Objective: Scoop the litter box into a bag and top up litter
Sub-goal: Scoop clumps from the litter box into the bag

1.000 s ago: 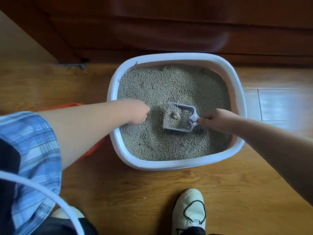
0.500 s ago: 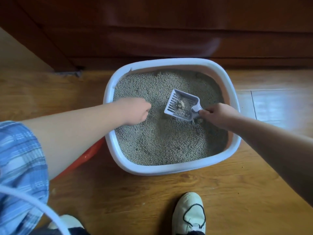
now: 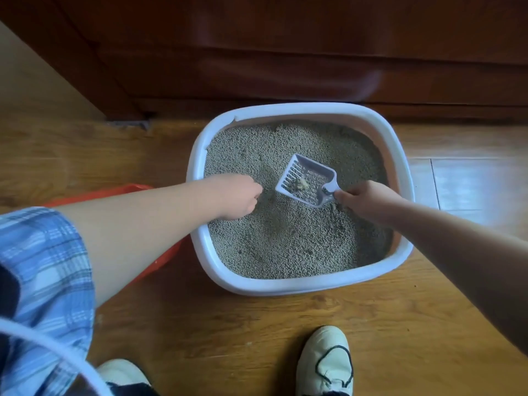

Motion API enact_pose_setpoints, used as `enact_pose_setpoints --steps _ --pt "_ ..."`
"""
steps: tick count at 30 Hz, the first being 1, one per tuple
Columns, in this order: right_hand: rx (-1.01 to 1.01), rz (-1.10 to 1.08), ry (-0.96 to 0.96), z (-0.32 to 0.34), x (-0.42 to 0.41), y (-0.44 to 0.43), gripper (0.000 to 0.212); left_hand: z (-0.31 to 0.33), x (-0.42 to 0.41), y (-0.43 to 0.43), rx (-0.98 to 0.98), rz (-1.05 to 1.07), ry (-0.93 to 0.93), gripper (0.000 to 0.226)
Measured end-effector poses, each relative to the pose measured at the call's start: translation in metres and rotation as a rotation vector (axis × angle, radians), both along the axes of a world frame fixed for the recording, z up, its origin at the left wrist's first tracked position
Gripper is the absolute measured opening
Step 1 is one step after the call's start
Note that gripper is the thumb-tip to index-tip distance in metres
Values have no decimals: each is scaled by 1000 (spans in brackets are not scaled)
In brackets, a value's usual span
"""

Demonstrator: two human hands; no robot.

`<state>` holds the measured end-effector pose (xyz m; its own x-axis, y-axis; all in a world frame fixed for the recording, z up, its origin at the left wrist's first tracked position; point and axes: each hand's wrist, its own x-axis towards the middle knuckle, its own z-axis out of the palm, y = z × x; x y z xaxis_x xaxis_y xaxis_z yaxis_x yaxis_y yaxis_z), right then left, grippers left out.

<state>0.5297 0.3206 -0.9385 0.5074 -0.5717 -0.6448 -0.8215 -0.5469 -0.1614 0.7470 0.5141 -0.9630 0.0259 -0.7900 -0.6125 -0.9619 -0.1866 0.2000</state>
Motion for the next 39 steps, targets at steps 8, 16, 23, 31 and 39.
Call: enact_pose_setpoints --steps 8,16,23,31,39 --pt "47 -29 -14 -3 -1 9 49 -7 -2 11 108 -43 20 18" --pt "32 -27 -56 15 23 20 58 23 38 -8 -177 171 115 20" --pt "135 103 -135 50 97 61 52 40 114 41 -421 534 23 18" --pt "189 429 21 50 172 161 55 13 175 155 -238 763 -100 21" --pt "-201 800 147 25 229 261 21 1 199 218 -231 845 -75 19"
